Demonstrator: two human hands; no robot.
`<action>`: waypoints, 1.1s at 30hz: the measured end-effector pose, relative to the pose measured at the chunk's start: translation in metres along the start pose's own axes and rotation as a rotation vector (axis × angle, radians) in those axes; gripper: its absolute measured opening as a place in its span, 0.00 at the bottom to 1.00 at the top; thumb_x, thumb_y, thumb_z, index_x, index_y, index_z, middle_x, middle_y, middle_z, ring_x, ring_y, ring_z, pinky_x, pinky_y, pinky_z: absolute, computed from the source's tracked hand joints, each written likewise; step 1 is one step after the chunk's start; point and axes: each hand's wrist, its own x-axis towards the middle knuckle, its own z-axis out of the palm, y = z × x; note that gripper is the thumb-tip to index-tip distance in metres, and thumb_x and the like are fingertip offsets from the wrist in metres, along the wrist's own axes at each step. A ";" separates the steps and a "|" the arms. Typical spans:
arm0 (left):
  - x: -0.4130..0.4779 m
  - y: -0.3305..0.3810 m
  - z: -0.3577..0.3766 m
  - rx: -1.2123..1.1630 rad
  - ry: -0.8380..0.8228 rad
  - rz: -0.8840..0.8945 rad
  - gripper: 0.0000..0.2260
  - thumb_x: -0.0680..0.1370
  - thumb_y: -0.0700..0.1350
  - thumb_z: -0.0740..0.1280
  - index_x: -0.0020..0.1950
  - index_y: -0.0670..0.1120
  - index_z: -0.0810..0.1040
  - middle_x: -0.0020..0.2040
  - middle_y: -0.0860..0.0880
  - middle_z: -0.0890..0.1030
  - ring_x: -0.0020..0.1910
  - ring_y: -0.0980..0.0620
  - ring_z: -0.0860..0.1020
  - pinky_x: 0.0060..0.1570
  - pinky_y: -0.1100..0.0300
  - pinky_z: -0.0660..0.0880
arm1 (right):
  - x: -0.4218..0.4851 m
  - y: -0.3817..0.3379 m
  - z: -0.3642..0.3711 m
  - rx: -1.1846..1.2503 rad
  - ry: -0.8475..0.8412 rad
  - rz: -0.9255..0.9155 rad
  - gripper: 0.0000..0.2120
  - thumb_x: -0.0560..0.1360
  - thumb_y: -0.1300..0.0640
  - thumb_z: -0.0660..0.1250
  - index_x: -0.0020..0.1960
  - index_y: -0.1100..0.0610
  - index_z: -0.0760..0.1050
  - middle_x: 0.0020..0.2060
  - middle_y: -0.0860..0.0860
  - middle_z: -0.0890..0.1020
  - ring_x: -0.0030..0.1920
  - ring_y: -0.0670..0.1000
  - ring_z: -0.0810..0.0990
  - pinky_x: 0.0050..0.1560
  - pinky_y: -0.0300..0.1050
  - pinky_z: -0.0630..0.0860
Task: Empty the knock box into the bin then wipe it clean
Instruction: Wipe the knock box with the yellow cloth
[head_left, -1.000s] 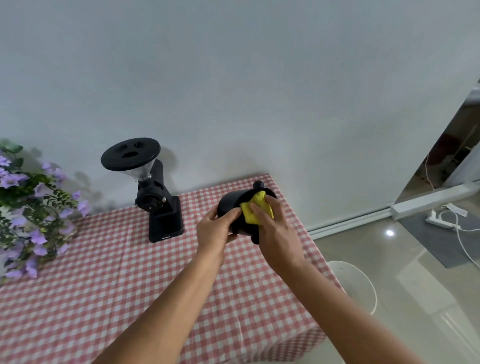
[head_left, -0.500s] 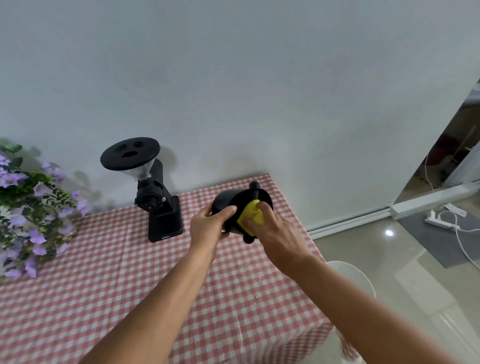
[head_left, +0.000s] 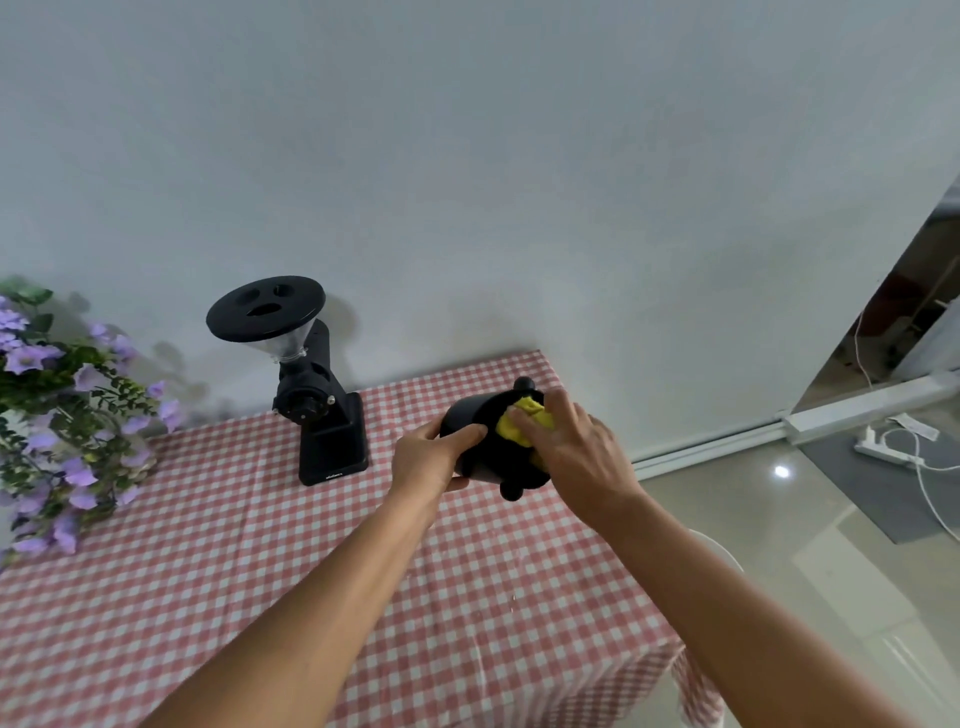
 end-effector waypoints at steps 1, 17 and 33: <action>0.000 -0.001 -0.001 0.026 -0.010 -0.007 0.23 0.70 0.45 0.80 0.64 0.46 0.80 0.52 0.46 0.86 0.47 0.47 0.86 0.37 0.56 0.83 | 0.001 0.002 -0.001 -0.018 -0.007 -0.016 0.30 0.69 0.55 0.78 0.69 0.51 0.73 0.59 0.57 0.72 0.47 0.58 0.80 0.46 0.57 0.82; 0.006 -0.004 -0.008 -0.086 0.011 -0.078 0.19 0.68 0.47 0.81 0.56 0.46 0.82 0.48 0.45 0.86 0.45 0.45 0.86 0.34 0.54 0.82 | 0.009 0.019 0.009 0.413 0.081 0.388 0.18 0.77 0.57 0.64 0.64 0.44 0.77 0.51 0.50 0.72 0.40 0.54 0.74 0.43 0.44 0.70; -0.010 0.001 0.016 -0.250 0.058 0.202 0.18 0.73 0.42 0.77 0.61 0.52 0.82 0.49 0.52 0.87 0.48 0.53 0.86 0.43 0.60 0.82 | 0.035 -0.029 -0.017 1.077 0.119 0.810 0.12 0.80 0.53 0.65 0.42 0.58 0.79 0.36 0.55 0.83 0.35 0.52 0.80 0.37 0.47 0.77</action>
